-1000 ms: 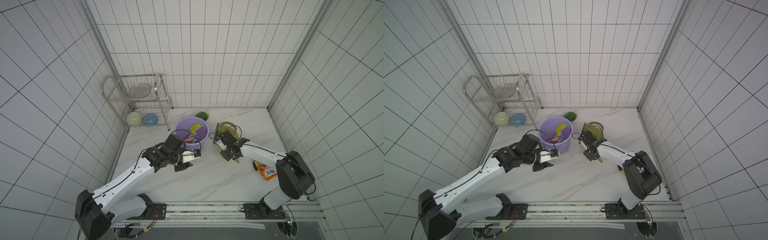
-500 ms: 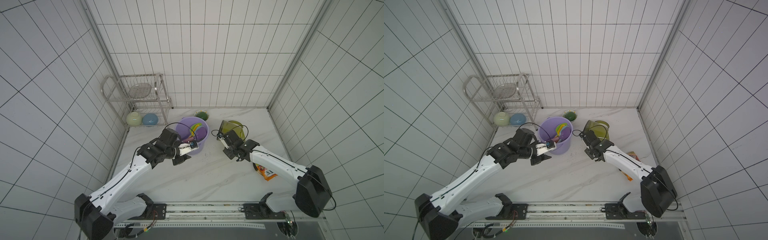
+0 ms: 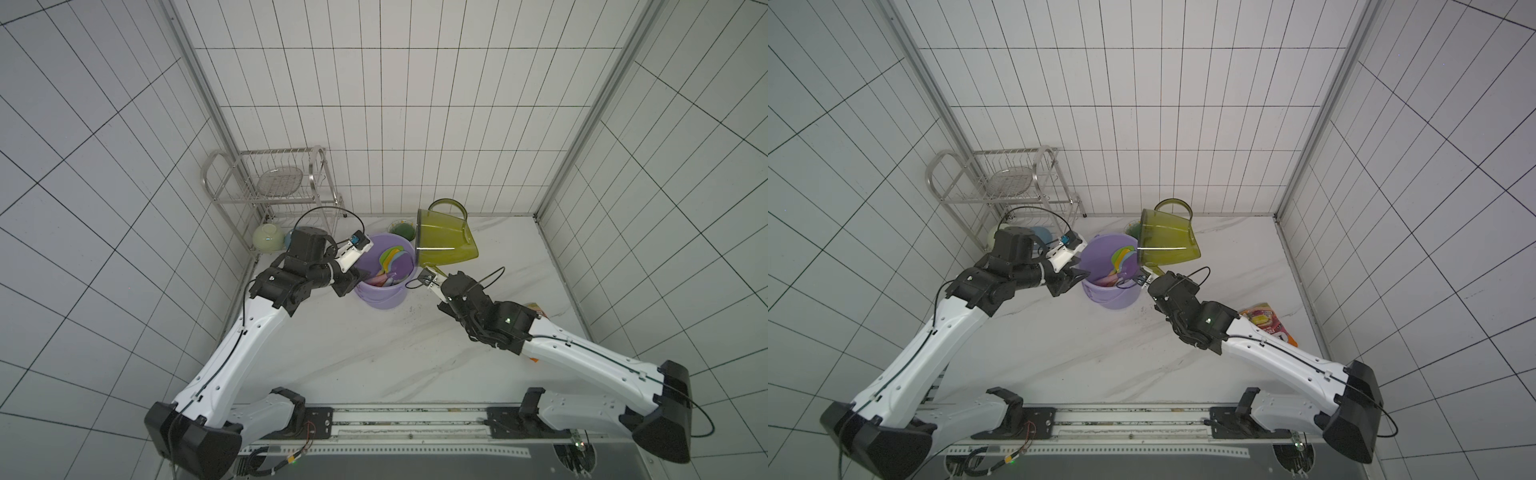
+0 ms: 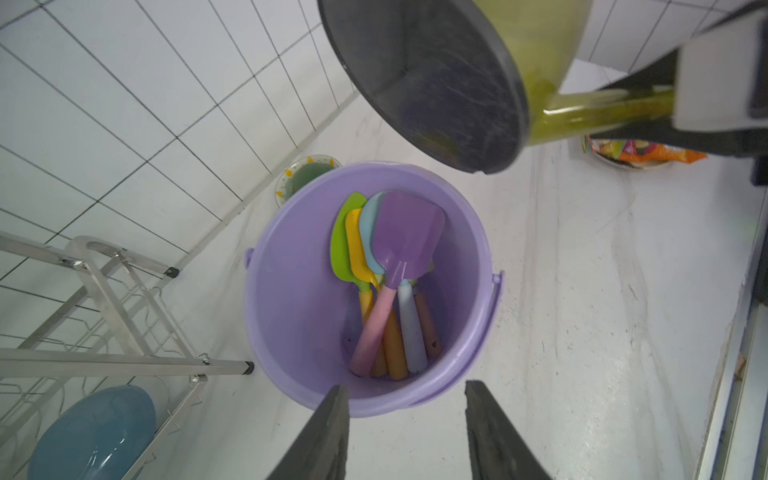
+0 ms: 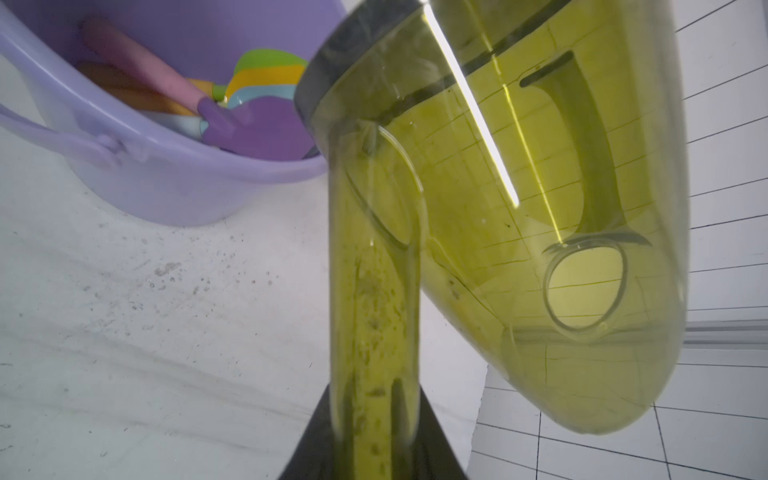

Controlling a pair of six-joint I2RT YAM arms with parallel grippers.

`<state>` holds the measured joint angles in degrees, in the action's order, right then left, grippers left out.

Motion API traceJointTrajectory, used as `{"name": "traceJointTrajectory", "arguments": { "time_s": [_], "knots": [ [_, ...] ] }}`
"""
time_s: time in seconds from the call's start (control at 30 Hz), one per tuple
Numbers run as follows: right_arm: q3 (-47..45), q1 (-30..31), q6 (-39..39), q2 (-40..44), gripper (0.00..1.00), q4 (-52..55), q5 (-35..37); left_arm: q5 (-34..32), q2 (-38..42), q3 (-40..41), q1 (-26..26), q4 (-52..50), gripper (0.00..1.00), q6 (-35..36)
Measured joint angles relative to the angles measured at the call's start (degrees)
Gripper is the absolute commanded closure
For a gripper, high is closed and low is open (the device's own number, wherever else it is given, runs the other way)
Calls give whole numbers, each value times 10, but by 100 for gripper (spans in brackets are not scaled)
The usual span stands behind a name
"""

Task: Organize the gardening tools
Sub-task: Adjust the gardening tool at the center of the board.

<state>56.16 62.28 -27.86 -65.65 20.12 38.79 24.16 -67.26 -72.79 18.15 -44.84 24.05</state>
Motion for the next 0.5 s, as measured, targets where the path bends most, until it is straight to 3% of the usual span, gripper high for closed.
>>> {"name": "traceJointTrajectory", "arguments": {
  "time_s": [0.3,0.5],
  "knots": [
    [-131,82,-178,44,100,-191,27,146,-41,-82,-128,12,40,-115],
    [-197,122,-269,44,100,-290,25,231,-63,-127,-155,8,38,-156]
  ]
}}
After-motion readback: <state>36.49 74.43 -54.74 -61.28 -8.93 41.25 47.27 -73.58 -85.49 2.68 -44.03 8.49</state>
